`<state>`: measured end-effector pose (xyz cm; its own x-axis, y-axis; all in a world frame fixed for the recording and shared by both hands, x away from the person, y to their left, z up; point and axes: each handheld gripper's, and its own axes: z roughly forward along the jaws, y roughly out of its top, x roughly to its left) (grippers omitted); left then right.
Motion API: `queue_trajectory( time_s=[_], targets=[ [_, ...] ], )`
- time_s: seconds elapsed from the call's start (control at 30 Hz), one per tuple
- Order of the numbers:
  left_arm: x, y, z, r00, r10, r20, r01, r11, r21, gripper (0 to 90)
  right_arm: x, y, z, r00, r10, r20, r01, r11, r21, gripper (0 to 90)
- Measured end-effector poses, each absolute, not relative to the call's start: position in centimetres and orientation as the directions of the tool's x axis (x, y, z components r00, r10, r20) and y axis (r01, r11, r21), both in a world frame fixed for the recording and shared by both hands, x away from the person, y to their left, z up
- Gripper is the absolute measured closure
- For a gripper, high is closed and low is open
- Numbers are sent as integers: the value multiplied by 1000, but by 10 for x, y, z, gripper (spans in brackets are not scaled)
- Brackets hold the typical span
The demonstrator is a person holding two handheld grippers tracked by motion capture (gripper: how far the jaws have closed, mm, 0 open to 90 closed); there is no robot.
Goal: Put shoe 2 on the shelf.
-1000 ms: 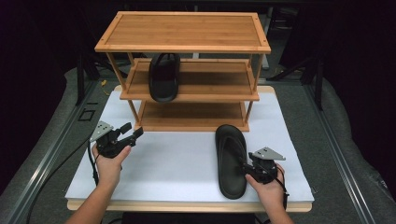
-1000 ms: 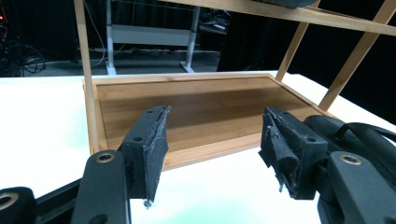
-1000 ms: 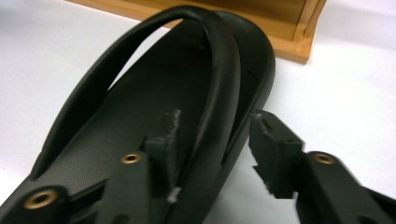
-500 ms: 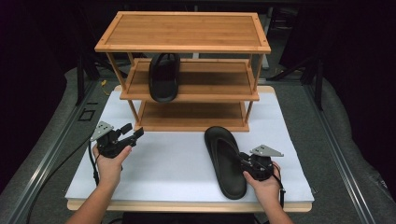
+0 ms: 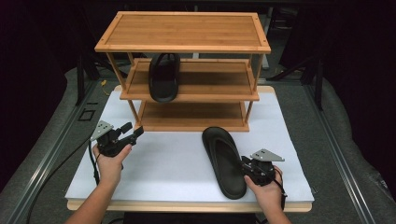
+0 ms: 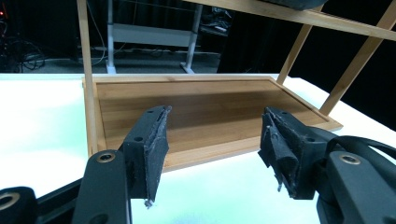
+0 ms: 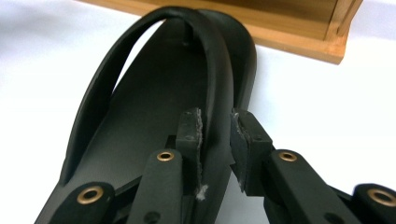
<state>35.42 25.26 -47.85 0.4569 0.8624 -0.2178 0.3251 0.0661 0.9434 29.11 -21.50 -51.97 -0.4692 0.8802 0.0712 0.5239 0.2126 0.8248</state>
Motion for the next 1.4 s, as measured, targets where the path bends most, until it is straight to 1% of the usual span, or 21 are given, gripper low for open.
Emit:
queue_trajectory(
  time_s=[0.2,0.3,0.37,0.47,0.57,0.7,0.9,0.97,1.03,1.4],
  targets=[
    [359,248,-479,470,855,-221,331,62,942,411,283,-212,-521,-473,880,46,536,246,807,765],
    [360,246,-479,473,853,-219,330,59,942,411,283,-213,-523,-458,888,45,545,240,803,778],
    [360,246,-480,475,853,-216,332,53,942,411,285,-215,-523,-458,886,70,554,223,802,784],
    [360,246,-480,475,853,-217,332,54,942,411,287,-217,-523,-448,892,52,549,229,804,797],
    [360,246,-481,474,853,-216,337,51,940,411,289,-217,-524,-447,892,64,551,219,805,798],
    [360,245,-482,477,852,-215,341,46,939,411,294,-216,-527,-456,889,45,555,244,795,766],
    [361,246,-482,475,853,-217,343,47,938,411,296,-218,-527,-446,891,86,567,206,798,785],
    [361,246,-482,474,853,-217,343,47,938,411,296,-218,-526,-442,894,74,564,212,798,805],
    [361,246,-482,474,853,-218,343,50,938,411,295,-217,-525,-434,900,35,558,238,795,819],
    [360,248,-482,471,854,-221,341,55,939,411,293,-214,-524,-435,900,-29,528,281,801,838]
  ],
)
